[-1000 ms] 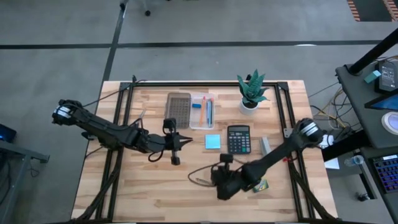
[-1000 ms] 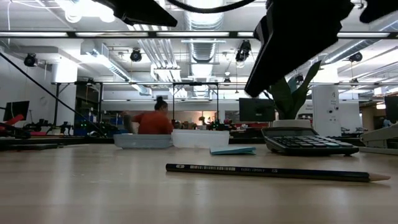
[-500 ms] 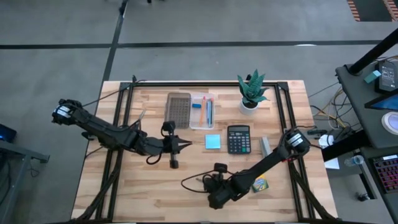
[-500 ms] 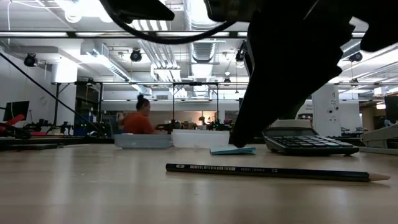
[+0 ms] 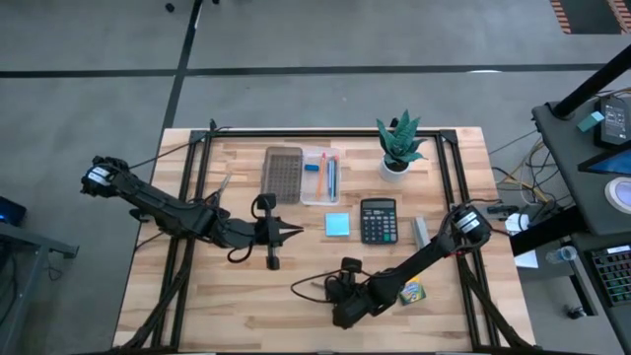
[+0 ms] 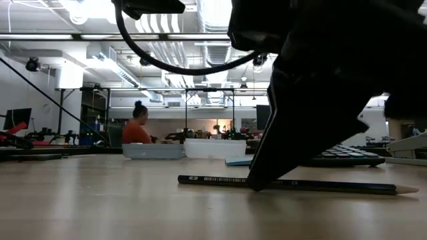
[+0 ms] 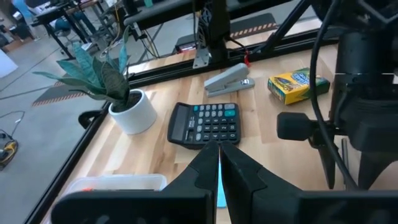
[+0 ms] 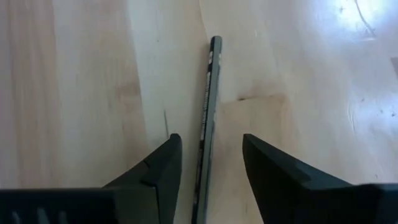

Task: Pack school essentials
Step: Put the blue pencil into the transparent supply box

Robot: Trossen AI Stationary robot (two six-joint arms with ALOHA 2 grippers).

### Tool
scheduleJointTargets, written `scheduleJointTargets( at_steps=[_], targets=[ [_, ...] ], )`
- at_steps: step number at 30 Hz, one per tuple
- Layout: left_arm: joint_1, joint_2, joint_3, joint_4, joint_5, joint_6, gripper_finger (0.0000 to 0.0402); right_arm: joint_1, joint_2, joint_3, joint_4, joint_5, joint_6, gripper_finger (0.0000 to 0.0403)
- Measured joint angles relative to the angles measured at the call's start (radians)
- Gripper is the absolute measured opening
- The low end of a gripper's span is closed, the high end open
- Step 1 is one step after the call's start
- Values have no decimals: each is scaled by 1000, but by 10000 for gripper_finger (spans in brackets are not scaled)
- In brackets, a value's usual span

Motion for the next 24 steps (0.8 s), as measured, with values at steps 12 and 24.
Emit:
scheduleJointTargets(
  at_steps=[12, 24],
  targets=[
    [0, 0, 0, 0, 0, 8, 0, 0, -6, -188, 360, 41, -8, 67],
    [0, 0, 0, 1, 0, 8, 0, -1, -20, -287, 555, 29, -32, 14]
  ],
)
